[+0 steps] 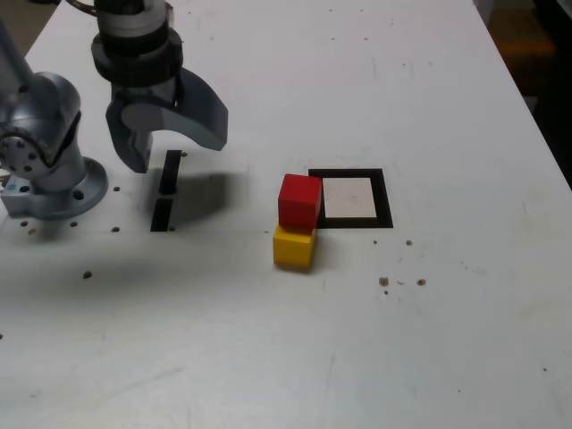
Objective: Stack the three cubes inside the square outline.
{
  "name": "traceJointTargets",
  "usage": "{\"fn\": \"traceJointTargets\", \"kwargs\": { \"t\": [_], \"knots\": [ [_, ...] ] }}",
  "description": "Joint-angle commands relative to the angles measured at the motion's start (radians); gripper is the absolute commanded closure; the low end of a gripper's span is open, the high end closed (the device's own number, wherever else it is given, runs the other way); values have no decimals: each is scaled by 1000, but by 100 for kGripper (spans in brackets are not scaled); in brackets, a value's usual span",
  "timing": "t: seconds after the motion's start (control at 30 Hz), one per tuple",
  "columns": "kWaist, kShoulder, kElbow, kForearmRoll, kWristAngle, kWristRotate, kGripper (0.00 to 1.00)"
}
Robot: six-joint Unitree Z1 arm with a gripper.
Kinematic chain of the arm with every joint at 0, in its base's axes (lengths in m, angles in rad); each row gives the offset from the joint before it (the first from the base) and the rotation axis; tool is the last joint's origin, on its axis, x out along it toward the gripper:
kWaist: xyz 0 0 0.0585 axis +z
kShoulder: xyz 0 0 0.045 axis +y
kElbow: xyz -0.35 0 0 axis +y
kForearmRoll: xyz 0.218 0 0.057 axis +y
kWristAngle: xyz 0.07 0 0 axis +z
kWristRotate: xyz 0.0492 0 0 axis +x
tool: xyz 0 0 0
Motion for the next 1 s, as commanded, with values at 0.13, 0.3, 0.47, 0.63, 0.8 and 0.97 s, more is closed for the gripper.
{"fn": "traceJointTargets", "kwargs": {
  "t": [0.13, 0.3, 0.47, 0.63, 0.8, 0.97],
  "knots": [
    [-1, -3, -7, 11, 1, 2, 2],
    [-5, -22, -123, 153, 12, 5, 2],
    [-50, -26, -426, 400, 34, 14, 3],
    [-120, 21, -742, 571, 88, 15, 4],
    [-196, 161, -922, 626, 76, 11, 5],
    [-281, 290, -1057, 626, 45, -15, 3]
  ]
}}
